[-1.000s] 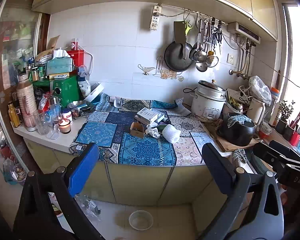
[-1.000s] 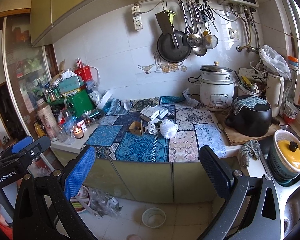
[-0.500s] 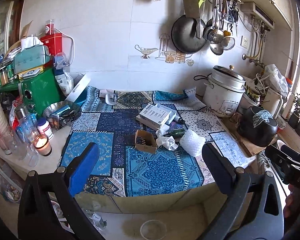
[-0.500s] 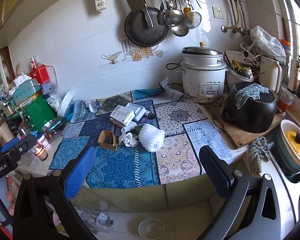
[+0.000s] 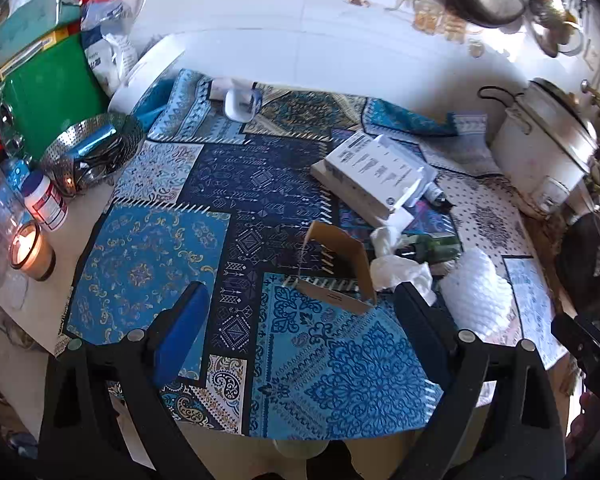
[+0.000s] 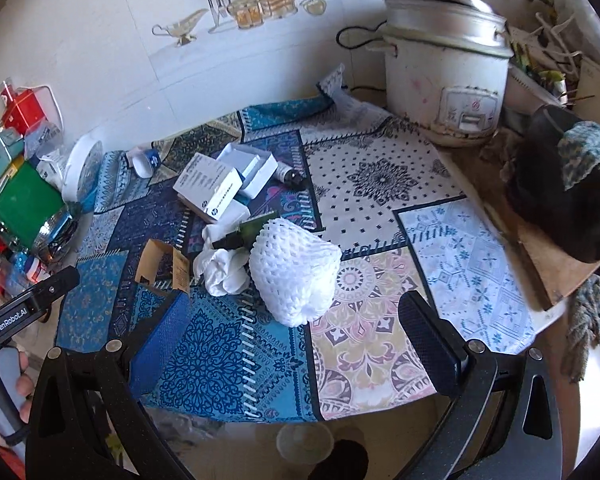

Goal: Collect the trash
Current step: 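Grasp the cardboard piece with the left tool while the right tool grasps the white foam net, then carry the cardboard and foam net down over the white floor bin with both tools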

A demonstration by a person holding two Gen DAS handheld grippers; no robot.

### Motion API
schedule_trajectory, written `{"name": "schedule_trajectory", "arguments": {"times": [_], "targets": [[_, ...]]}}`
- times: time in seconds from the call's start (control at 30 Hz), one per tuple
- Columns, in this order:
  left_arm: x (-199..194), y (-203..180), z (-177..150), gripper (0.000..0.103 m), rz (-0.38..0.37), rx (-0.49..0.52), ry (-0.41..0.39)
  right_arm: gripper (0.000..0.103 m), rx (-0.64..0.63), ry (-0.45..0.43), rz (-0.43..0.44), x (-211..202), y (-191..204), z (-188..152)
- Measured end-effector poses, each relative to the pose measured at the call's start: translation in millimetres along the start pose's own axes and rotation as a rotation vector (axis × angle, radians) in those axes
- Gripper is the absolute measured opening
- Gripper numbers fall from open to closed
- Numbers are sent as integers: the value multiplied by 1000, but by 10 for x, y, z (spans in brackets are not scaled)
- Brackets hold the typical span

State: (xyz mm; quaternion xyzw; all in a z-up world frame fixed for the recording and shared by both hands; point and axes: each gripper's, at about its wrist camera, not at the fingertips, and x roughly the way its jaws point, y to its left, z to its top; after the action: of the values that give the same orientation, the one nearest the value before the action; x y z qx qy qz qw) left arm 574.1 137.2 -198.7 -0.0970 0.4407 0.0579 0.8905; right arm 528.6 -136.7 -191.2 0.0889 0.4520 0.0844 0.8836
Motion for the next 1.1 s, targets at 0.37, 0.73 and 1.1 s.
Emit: {"name": "schedule_trajectory", "arguments": {"times": [0.37,0.73,1.1], "targets": [[1086,38,127,94,95,-134,200,102,7,247,128,862,-164,283],[1342,-33,120,55,91,-162,232,80,-40,366,230,1139,-135,280],[1274,-23,50,10,71,-205,224,49,-48,329,268,1043,-221,323]]}}
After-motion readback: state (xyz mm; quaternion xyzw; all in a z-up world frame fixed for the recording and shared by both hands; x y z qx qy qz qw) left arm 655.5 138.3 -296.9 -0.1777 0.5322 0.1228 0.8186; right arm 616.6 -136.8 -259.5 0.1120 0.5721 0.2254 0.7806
